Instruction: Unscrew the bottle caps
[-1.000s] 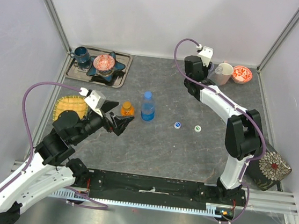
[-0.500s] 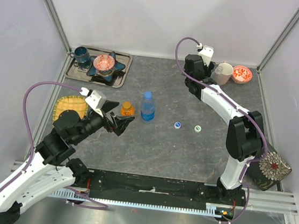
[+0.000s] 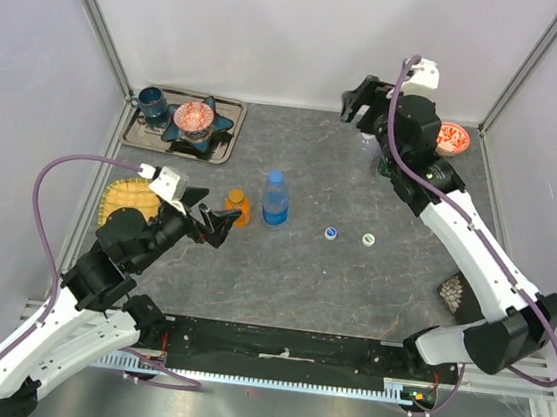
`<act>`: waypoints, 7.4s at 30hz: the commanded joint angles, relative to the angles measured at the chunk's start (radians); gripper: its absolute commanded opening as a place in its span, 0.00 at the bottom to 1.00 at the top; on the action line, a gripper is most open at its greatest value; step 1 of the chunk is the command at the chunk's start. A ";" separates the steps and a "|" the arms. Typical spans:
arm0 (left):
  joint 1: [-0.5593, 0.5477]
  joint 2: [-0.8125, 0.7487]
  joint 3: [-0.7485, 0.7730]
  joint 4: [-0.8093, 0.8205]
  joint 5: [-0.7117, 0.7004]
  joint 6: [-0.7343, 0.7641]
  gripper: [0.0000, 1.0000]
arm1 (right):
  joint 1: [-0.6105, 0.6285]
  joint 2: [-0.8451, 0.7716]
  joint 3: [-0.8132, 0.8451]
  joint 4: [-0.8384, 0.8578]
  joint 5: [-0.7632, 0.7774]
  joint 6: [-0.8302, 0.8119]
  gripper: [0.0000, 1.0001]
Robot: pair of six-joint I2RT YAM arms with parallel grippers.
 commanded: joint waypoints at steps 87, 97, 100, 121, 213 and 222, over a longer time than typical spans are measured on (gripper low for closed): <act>0.158 0.540 0.186 0.673 1.159 -0.392 1.00 | 0.319 -0.389 -0.200 -0.071 -0.734 0.192 0.00; 0.103 0.526 0.192 0.521 1.145 -0.241 0.97 | 0.319 -0.329 -0.184 -0.004 -0.763 0.215 0.00; 0.092 0.522 0.195 0.472 1.129 -0.195 0.89 | 0.319 -0.326 -0.183 0.004 -0.766 0.220 0.00; 0.054 0.477 0.223 0.265 0.775 0.016 0.49 | 0.320 -0.369 -0.036 -0.167 -0.415 0.164 0.86; 0.023 0.566 0.249 0.975 1.420 -0.642 0.40 | 0.349 -0.357 -0.148 -0.076 -1.450 -0.276 0.00; 0.023 0.531 0.280 0.629 1.373 -0.342 0.40 | 0.349 -0.363 -0.135 -0.076 -1.306 -0.221 0.23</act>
